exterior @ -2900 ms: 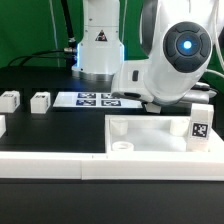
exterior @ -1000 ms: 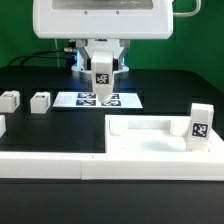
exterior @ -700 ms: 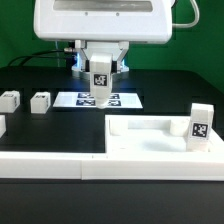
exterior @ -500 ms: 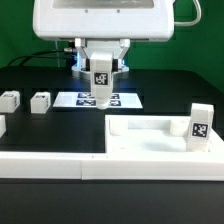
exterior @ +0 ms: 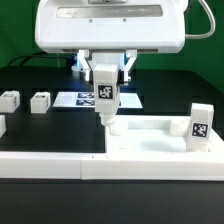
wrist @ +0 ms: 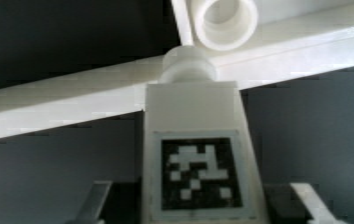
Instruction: Assemble square table
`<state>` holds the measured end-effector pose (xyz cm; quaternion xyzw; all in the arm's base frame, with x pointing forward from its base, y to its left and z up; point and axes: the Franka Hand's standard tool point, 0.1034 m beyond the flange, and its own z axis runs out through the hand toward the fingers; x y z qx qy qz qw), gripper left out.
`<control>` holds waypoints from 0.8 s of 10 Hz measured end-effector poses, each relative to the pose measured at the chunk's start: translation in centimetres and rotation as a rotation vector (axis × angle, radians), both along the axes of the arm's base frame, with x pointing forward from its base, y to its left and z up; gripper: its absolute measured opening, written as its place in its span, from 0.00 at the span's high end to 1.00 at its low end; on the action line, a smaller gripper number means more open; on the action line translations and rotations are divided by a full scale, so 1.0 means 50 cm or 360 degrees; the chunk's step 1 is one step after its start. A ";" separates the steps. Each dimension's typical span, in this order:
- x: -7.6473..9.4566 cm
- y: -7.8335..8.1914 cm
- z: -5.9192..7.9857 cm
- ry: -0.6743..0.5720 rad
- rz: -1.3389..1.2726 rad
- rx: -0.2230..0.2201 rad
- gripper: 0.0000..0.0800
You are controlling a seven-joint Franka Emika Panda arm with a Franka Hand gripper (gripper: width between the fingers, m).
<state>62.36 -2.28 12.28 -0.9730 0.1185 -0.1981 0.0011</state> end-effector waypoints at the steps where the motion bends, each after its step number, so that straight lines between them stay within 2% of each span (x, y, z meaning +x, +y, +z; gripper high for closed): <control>1: 0.000 0.000 0.000 0.0000 0.0000 0.0000 0.64; 3: -0.001 0.003 -0.002 -0.0003 -0.0001 -0.0001 0.64; 4: -0.003 0.020 -0.002 -0.0112 -0.0029 -0.0026 0.64; 6: -0.007 0.059 -0.016 -0.0168 -0.0048 -0.0029 0.64; 8: -0.003 0.068 -0.025 -0.0218 -0.0049 -0.0051 0.64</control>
Offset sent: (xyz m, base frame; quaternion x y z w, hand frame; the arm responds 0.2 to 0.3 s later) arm -0.0223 0.0353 -0.0091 -0.0070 0.1354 0.0360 0.9901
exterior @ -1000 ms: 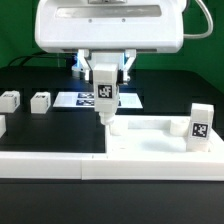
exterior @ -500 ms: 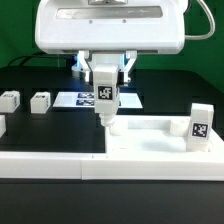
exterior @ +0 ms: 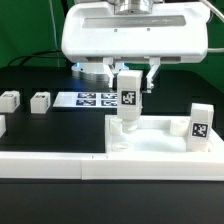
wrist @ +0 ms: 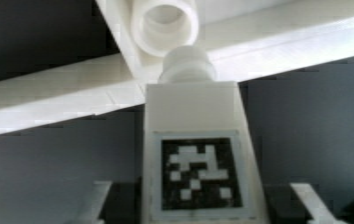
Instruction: Assemble square table
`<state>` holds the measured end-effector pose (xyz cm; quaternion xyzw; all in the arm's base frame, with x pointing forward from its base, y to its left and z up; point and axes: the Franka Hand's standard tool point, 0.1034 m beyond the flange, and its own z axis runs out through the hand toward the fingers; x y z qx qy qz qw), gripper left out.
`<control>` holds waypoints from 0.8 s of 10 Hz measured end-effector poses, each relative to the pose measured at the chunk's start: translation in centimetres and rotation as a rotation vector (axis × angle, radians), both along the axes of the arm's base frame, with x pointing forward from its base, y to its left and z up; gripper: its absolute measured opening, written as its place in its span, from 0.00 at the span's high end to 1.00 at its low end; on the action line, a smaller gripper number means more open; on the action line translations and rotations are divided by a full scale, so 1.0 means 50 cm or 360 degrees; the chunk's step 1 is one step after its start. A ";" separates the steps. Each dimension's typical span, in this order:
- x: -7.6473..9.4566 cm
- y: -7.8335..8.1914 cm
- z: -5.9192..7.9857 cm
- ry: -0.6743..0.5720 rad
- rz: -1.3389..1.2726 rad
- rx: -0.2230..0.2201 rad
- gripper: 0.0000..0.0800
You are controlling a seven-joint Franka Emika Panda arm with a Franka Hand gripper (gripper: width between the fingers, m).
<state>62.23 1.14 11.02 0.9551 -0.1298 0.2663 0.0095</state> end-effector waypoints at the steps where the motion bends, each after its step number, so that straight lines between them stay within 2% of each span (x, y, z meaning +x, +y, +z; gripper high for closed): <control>1: -0.001 -0.003 -0.006 0.0011 0.0000 -0.0002 0.64; 3: 0.001 -0.013 -0.022 0.0025 -0.0005 -0.0018 0.64; 8: -0.013 -0.010 -0.057 0.0059 0.0005 -0.0035 0.64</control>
Offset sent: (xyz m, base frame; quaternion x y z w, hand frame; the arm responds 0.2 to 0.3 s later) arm 0.0040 -0.0082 -0.0119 -0.0164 -0.0043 -0.0147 0.9997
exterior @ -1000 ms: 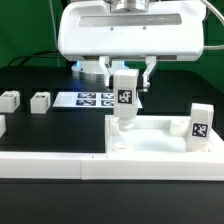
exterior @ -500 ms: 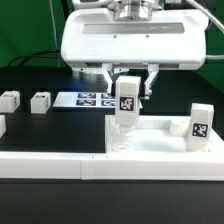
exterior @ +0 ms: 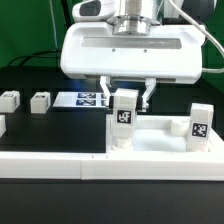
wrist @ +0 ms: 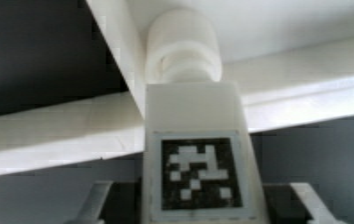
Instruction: Assemble square table
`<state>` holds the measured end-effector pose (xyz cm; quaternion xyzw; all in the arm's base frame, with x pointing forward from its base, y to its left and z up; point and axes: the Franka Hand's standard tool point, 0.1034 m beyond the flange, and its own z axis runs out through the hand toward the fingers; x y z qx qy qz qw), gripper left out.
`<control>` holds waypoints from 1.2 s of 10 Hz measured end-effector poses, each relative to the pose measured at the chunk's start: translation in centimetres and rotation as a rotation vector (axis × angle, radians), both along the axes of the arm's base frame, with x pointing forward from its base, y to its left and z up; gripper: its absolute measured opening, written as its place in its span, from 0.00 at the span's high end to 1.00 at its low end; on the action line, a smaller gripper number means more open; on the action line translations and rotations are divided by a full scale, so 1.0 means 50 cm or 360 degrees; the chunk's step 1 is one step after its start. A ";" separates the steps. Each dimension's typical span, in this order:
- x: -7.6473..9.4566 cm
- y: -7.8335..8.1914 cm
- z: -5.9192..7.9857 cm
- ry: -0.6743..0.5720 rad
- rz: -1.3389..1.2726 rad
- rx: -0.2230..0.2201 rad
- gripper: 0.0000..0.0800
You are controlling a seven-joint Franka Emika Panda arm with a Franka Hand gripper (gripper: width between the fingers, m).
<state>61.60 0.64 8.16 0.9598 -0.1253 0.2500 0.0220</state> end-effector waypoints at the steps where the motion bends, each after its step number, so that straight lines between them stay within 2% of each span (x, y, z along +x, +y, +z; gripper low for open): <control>1: -0.001 -0.002 -0.004 0.0001 -0.0002 -0.0004 0.64; 3: -0.003 -0.006 -0.017 -0.0015 0.0000 -0.0024 0.64; 6: 0.003 -0.006 -0.018 -0.0097 0.0009 -0.0060 0.64; 9: 0.004 -0.007 -0.018 -0.0099 0.0008 -0.0061 0.64; 10: 0.004 -0.007 -0.018 -0.0099 0.0008 -0.0061 0.39; 11: 0.004 -0.007 -0.018 -0.0098 0.0008 -0.0061 0.26; 12: 0.004 -0.007 -0.018 -0.0098 0.0008 -0.0061 0.26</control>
Offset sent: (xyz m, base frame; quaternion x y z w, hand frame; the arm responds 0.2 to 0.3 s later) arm -0.0027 0.0098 -0.0167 0.0288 0.0281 0.0132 0.9991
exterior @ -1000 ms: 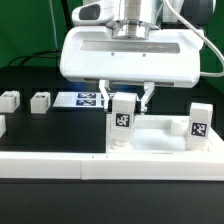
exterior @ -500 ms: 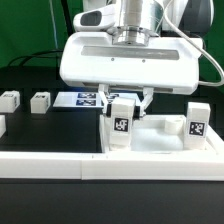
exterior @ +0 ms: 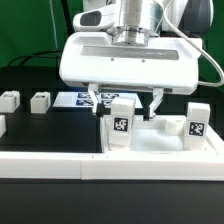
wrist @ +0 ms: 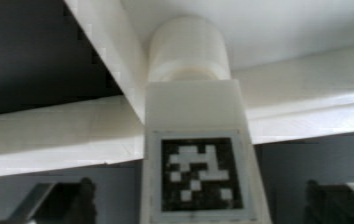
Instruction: Assemble square table
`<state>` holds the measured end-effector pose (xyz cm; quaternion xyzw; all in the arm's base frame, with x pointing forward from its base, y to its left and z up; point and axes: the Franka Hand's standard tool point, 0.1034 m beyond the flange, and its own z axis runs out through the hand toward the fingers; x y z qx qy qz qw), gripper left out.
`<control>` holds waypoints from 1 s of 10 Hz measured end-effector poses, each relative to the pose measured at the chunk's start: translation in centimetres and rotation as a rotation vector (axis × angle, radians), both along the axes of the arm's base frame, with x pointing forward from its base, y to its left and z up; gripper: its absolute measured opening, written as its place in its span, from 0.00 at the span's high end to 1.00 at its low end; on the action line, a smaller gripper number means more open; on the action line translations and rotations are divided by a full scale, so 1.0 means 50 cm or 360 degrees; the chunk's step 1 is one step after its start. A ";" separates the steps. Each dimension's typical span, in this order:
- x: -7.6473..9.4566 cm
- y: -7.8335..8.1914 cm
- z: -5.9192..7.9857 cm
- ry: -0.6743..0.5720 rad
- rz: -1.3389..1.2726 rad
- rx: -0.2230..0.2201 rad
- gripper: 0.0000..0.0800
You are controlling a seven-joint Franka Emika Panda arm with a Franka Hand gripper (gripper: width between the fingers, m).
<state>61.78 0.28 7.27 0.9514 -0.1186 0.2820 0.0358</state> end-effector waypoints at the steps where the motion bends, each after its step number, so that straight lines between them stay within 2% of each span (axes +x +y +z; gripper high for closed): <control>1: 0.000 0.000 0.000 0.0000 0.0000 0.0000 0.20; 6: 0.000 0.000 0.000 0.0000 0.0000 0.0000 0.19; 7: -0.002 -0.001 -0.004 0.0053 -0.0005 0.0018 0.19; 8: 0.004 -0.005 0.009 0.0165 -0.0024 0.0081 0.19; 9: 0.016 -0.013 0.029 0.0181 -0.0039 0.0106 0.19; 10: 0.018 -0.016 0.024 0.0292 -0.0049 0.0150 0.19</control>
Offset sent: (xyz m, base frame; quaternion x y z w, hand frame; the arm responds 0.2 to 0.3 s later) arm 0.0000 0.0000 0.0000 0.0000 0.0000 0.0000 1.0000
